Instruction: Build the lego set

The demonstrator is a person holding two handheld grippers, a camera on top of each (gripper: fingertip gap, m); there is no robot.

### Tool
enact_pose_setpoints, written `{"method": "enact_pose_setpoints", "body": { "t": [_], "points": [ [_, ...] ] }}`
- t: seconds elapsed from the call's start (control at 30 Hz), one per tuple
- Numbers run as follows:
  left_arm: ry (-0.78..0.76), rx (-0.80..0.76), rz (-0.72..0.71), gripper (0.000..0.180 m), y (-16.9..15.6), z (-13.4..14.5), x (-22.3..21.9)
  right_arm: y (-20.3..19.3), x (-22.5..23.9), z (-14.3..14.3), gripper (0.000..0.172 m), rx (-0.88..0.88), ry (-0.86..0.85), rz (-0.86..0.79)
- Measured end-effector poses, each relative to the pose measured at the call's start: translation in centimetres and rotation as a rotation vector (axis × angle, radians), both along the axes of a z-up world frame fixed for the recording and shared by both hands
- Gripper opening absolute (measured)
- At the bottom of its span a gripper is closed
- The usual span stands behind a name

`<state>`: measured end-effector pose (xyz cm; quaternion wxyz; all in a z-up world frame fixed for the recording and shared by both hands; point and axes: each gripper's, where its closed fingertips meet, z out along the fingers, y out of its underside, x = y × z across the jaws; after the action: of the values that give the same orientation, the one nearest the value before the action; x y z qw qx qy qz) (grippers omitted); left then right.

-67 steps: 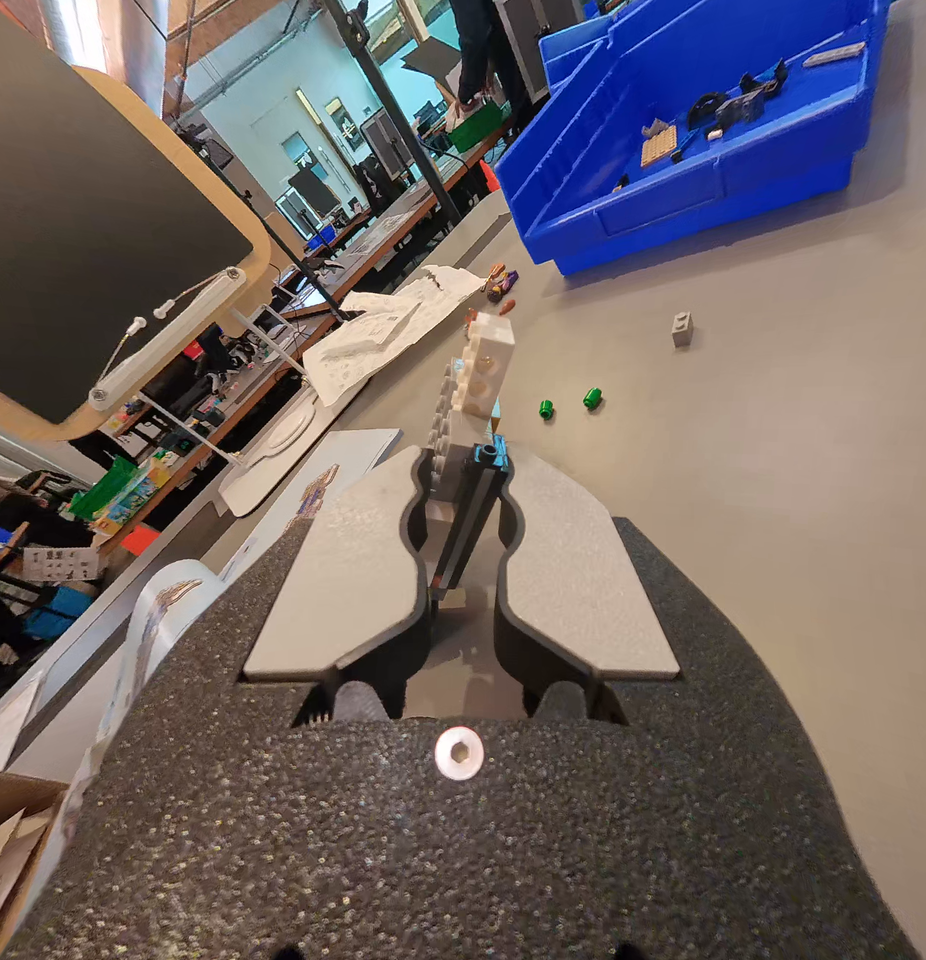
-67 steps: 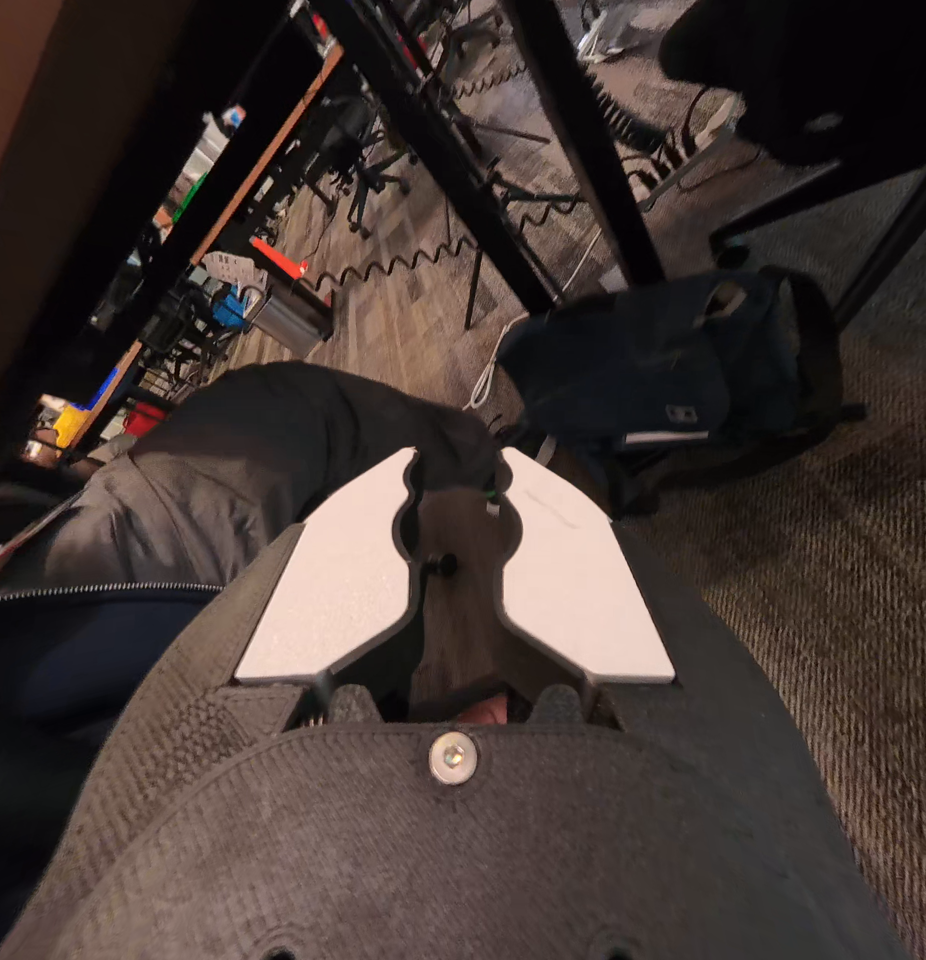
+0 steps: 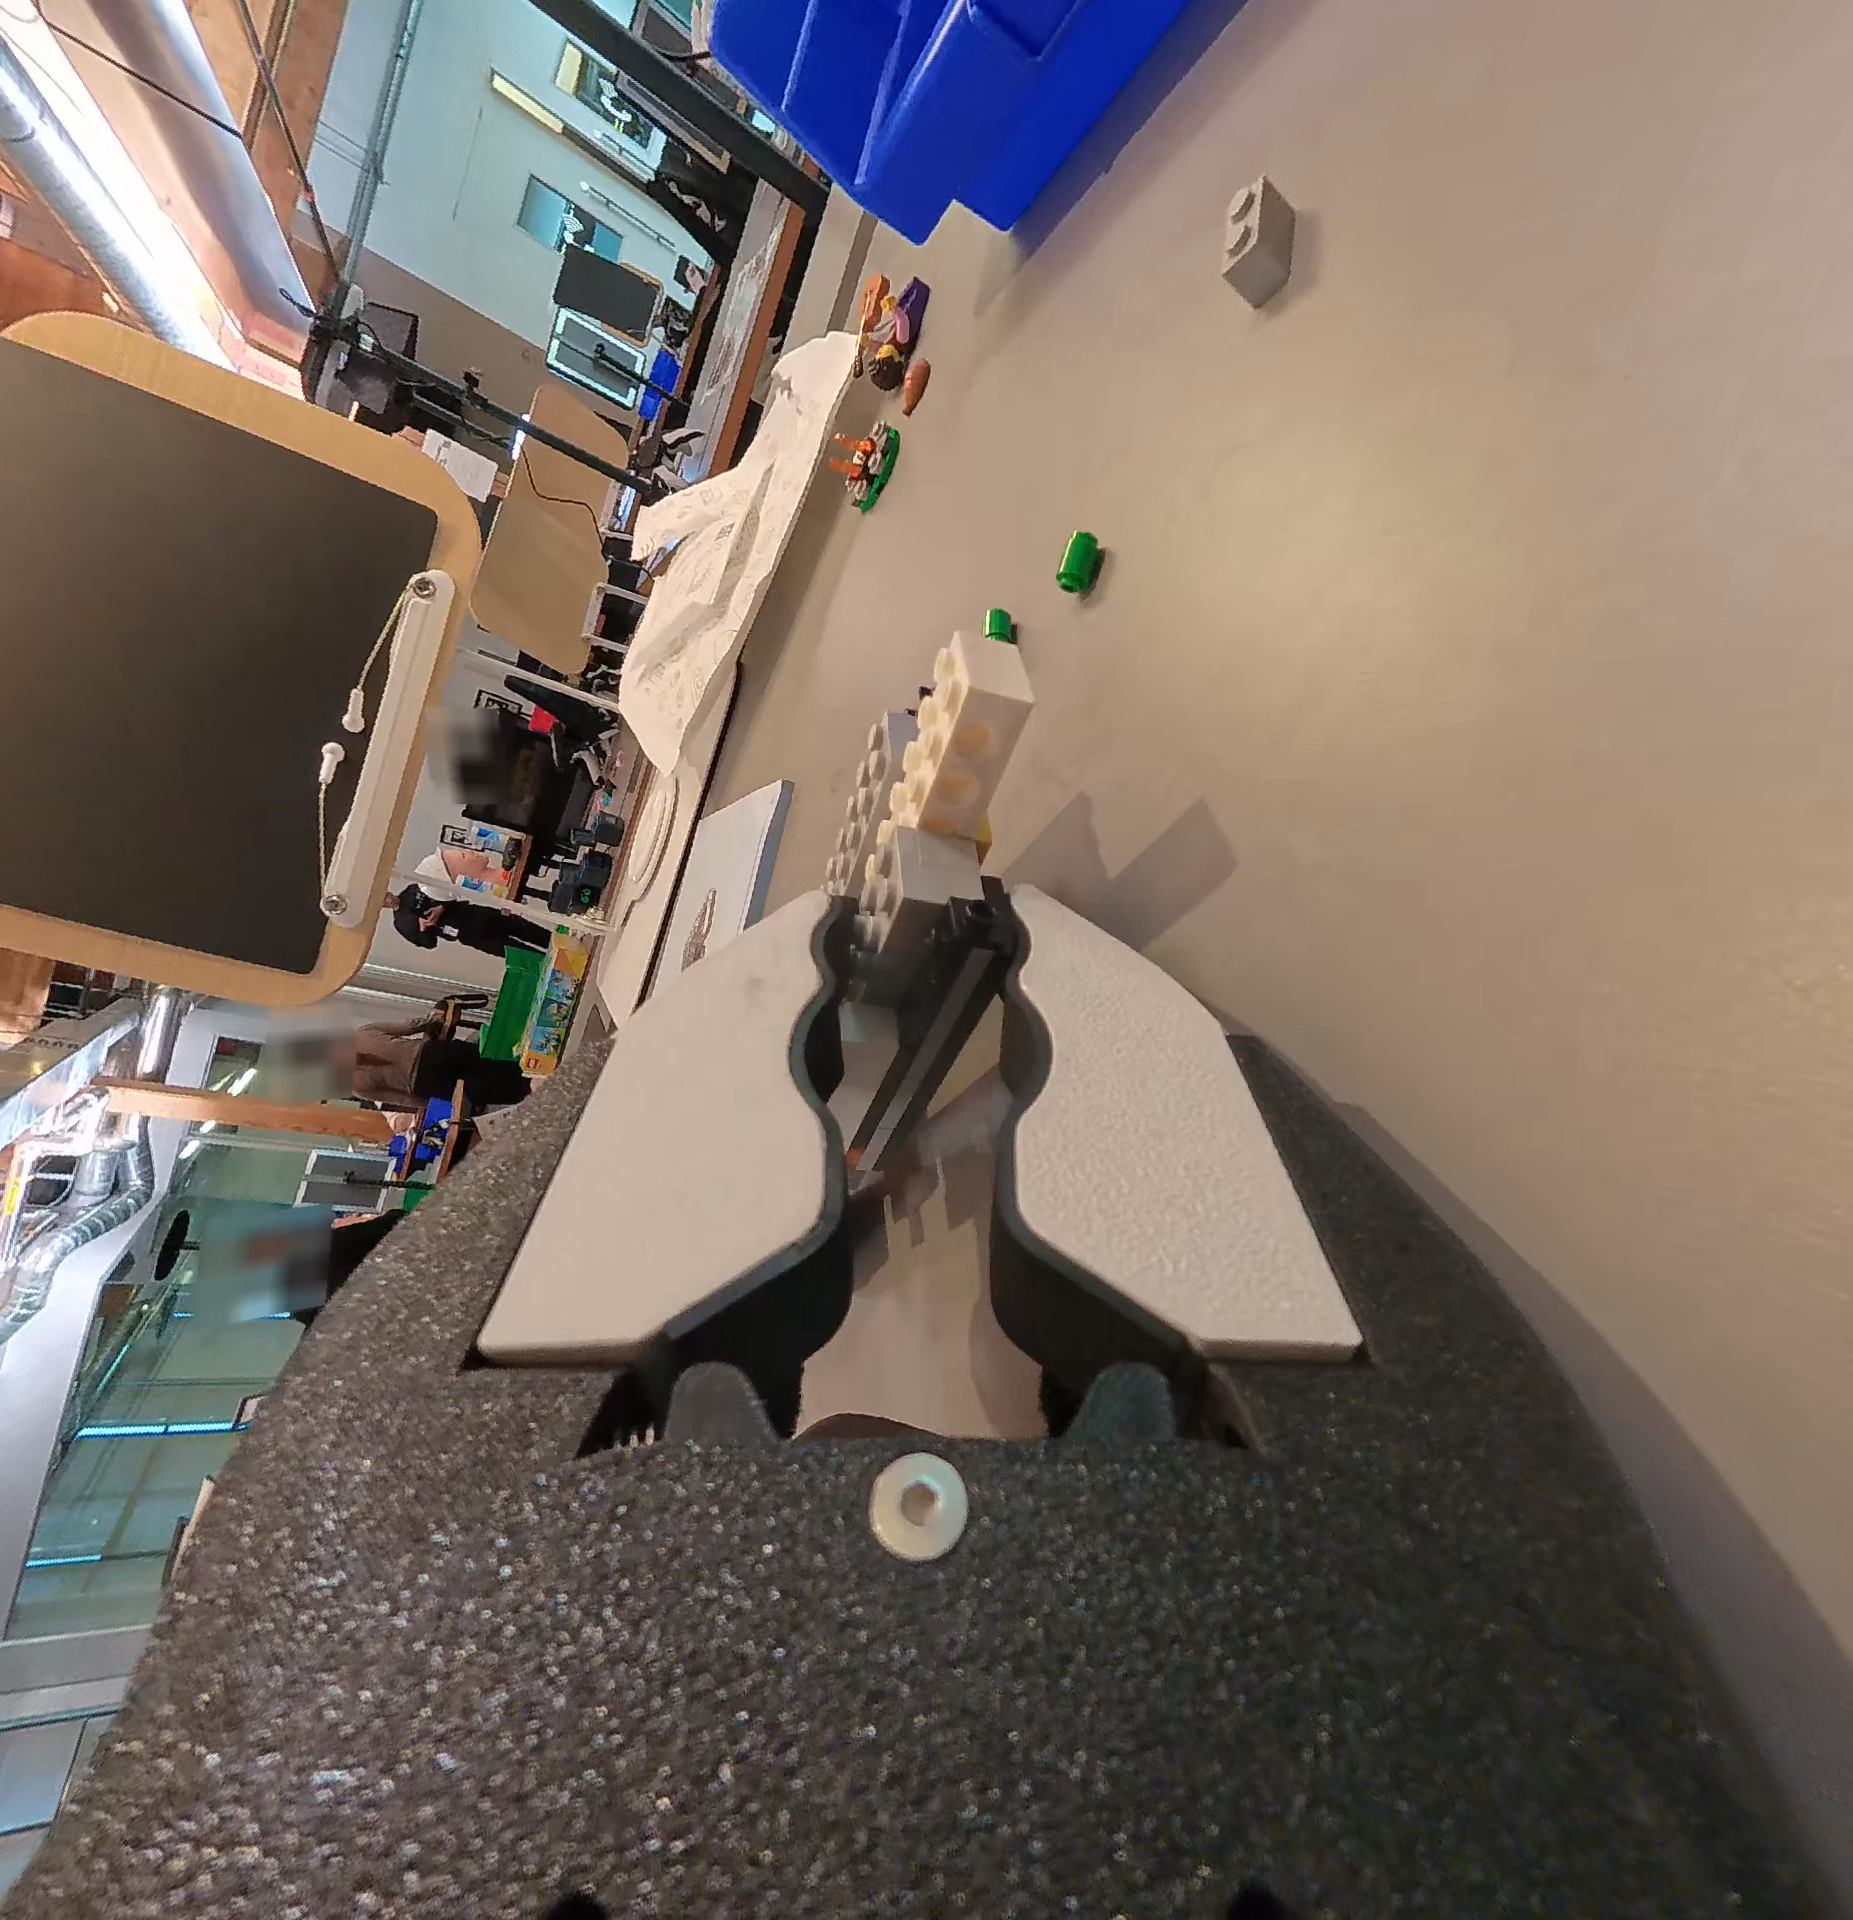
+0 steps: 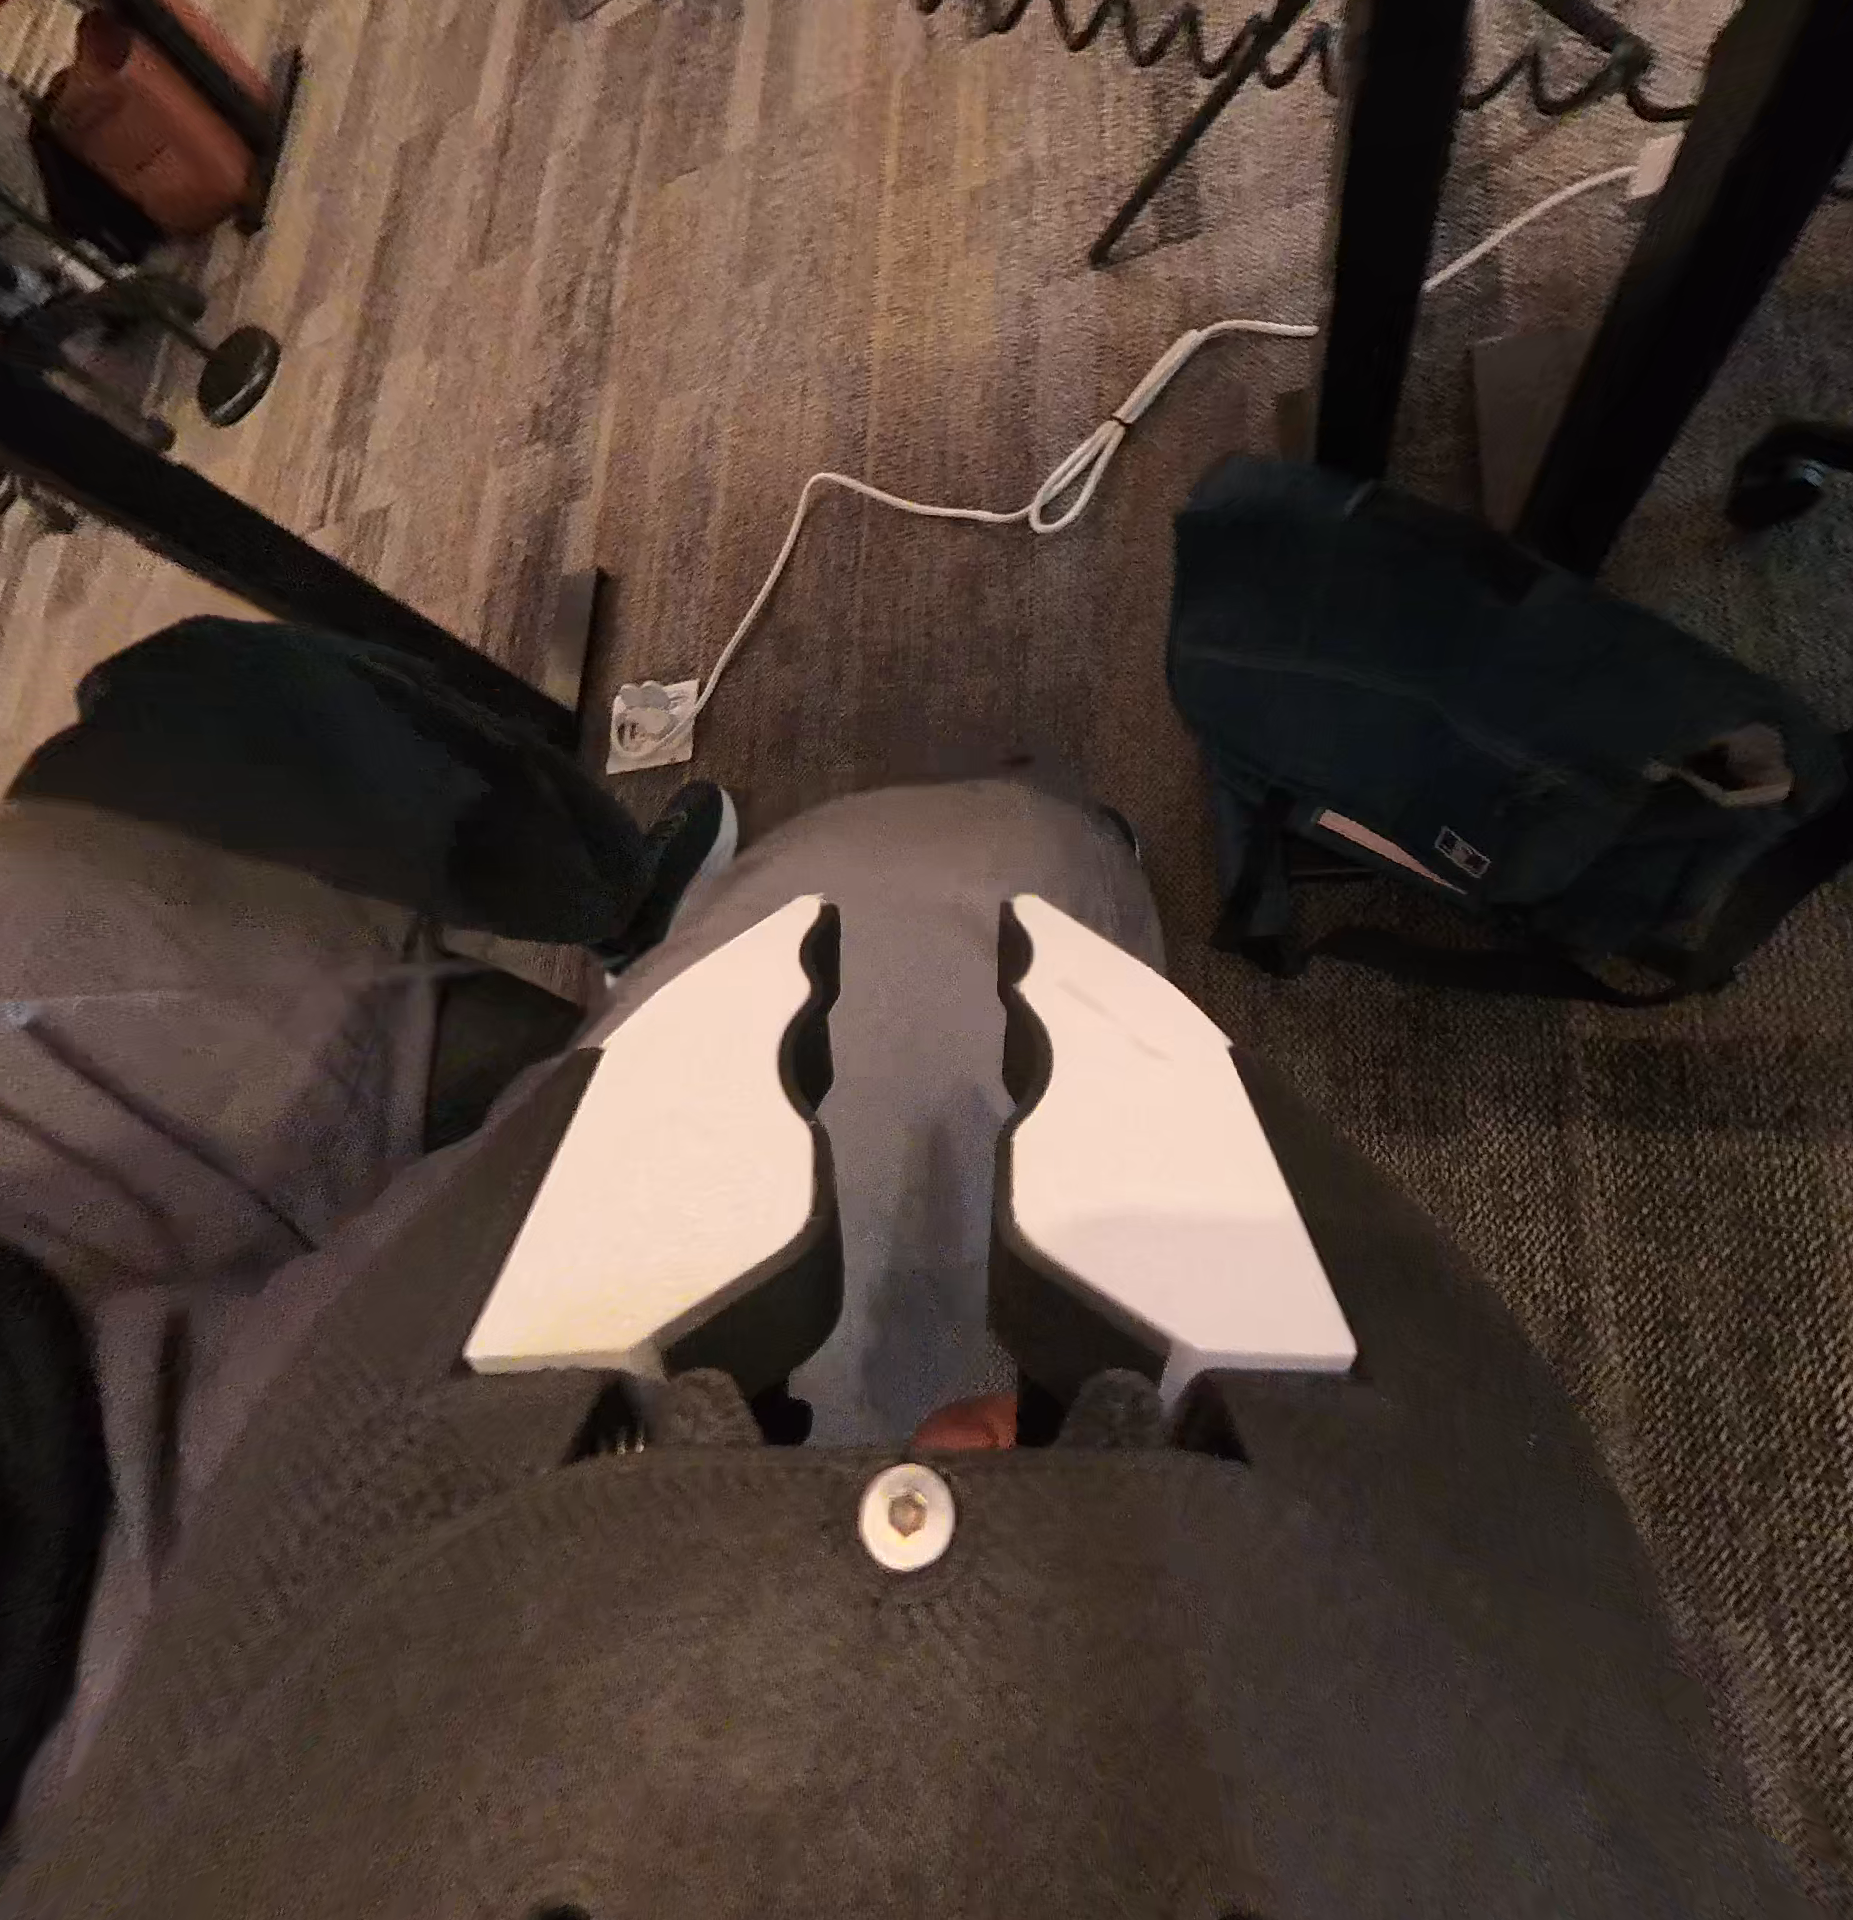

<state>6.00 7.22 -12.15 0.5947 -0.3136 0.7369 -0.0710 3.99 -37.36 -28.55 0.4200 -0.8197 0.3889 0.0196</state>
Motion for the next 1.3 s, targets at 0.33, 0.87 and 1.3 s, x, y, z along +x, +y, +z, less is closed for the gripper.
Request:
{"method": "enact_pose_setpoints", "body": {
  "t": [0.33, 0.87, 1.3],
  "points": [
    [-0.023, 0.057, -0.005, 0.025, -0.4, 0.2, 0.0, -2.8, -5.1, -0.5, 0.029, 0.025, -0.024, 0.274],
    [-0.054, 0.119, 0.052, 0.023, 0.7, 0.6, -0.1, -6.3, -9.3, -5.9, 0.029, 0.030, 0.098, 0.478],
    [-0.117, 0.043, 0.018, 0.047, 0.5, 1.8, -0.2, -2.5, -9.0, -6.3, 0.029, 0.072, 0.104, 0.496]
  ]
}}
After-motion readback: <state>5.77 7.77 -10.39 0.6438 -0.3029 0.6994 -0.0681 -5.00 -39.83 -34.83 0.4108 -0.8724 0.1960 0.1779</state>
